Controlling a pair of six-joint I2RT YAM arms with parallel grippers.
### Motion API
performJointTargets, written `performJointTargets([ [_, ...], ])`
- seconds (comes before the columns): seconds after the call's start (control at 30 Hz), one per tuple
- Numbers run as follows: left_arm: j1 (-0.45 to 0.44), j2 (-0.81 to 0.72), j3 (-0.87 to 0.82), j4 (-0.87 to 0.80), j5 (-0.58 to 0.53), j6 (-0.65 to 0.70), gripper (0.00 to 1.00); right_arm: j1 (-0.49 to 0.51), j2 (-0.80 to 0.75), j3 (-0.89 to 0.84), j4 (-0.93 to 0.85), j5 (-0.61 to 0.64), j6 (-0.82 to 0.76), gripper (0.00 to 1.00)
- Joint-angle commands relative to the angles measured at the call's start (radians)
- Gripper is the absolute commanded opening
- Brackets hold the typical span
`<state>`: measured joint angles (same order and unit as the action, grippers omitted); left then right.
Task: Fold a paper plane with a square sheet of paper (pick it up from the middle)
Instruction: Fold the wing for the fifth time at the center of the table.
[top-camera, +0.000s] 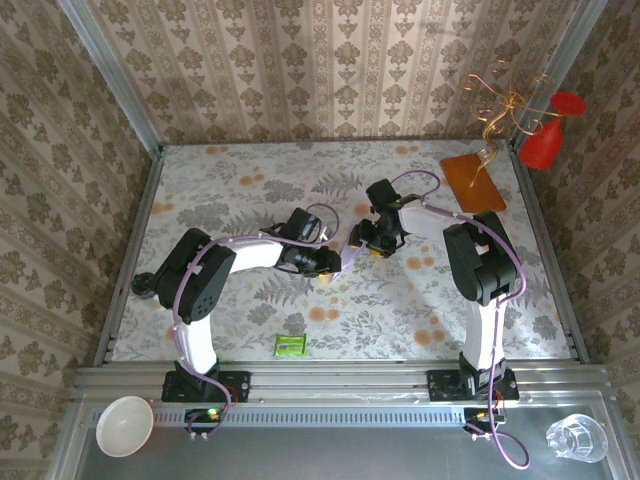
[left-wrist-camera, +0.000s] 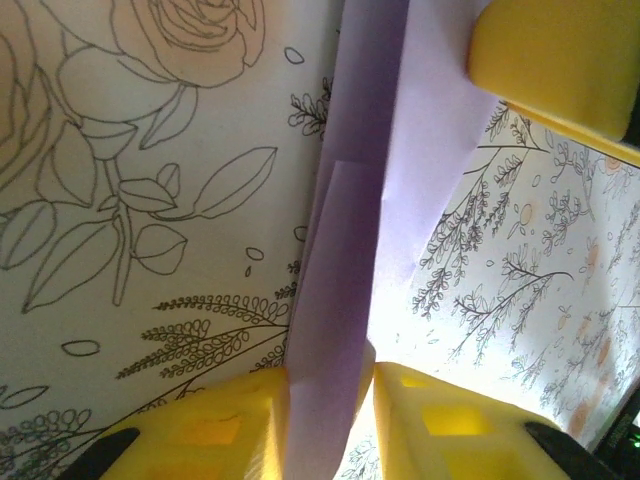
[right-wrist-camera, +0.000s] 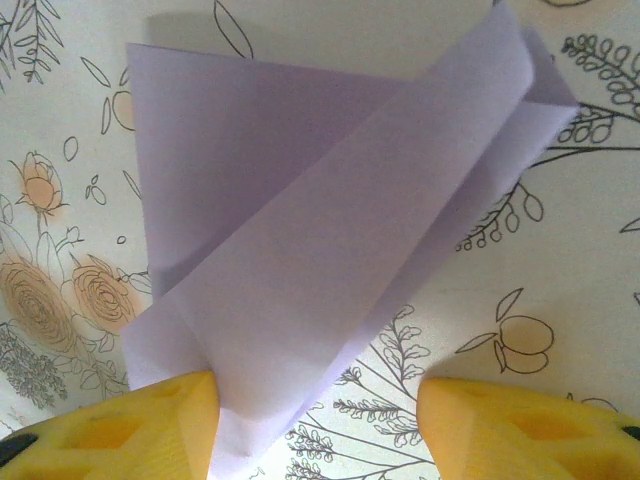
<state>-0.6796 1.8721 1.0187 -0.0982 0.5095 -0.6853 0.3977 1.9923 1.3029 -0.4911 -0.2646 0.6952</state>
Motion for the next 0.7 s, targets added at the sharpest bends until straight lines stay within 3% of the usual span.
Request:
performJointTargets([
  [0.0,0.000,0.032,0.017,-0.053,-0.025,0.020,0.29,0.008,0.140,-0.056,0.008,0.097,0.000,0.61],
  [0.67,0.006,0.067,0.027,-0.099,-0.045,0.024,0.21,0.006,0.158,-0.051,-0.001,0.105,-0.017,0.59],
])
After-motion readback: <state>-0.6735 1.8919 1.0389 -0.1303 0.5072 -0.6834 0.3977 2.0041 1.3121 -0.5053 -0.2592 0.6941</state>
